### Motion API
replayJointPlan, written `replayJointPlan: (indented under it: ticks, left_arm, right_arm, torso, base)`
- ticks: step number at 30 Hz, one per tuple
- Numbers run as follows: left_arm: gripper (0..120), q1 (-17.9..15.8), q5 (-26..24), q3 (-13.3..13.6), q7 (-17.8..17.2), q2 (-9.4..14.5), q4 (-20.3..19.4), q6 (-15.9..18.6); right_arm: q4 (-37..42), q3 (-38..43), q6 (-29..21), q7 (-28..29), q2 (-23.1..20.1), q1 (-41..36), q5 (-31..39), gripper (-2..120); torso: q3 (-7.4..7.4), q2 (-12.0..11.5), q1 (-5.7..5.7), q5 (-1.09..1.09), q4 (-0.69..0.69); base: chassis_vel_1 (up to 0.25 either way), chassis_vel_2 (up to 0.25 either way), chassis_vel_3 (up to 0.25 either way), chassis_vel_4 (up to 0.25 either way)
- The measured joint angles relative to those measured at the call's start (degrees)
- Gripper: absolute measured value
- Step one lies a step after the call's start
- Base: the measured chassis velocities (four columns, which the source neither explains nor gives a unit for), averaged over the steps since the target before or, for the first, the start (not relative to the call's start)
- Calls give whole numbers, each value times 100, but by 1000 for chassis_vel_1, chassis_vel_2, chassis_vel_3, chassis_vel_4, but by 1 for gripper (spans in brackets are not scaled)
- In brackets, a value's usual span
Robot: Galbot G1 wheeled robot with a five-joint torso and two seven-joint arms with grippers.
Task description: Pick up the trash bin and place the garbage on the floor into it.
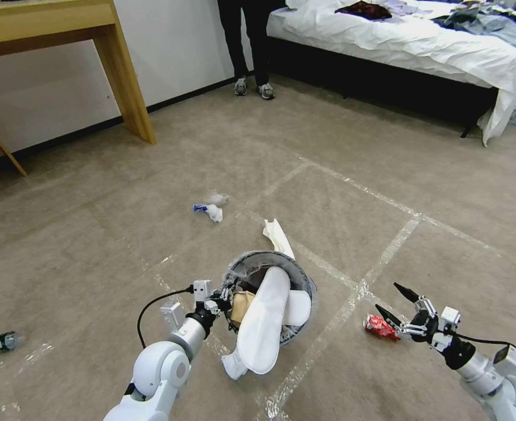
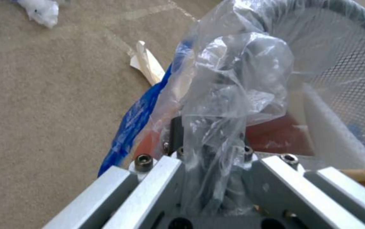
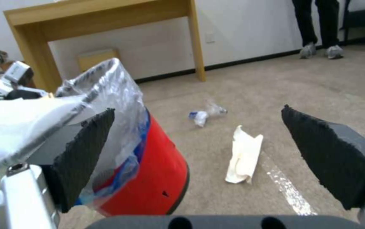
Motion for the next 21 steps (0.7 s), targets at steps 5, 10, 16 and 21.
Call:
replayJointPlan:
  ticks: [5, 10, 16, 21]
  left_arm:
    - [1, -5, 22, -5, -26, 0, -12, 4]
    - [1, -40, 49, -51, -62, 18, -58, 16]
    - [1, -42, 89, -105, -72, 19, -74, 19]
    - [1, -92, 113, -159, -72, -4, -105, 24]
  right_arm:
    - [-108, -35, 49, 67, -149, 52, -137, 100]
    - [-267, -170, 73, 202, -440, 163, -164, 100]
    - [-499, -337, 60, 264, -721, 261, -268, 100]
    - [-766, -581, -69, 395, -1007, 482, -355, 100]
  torso:
    - [-1, 1, -2, 0, -1]
    - [0, 1, -2, 0, 0]
    - [0, 1, -2, 1, 0]
    - [0, 1, -2, 0, 0]
  base:
    - [37, -56, -54, 24]
    - [0, 0, 0, 0]
    - [0, 0, 0, 0]
    - [0, 0, 0, 0]
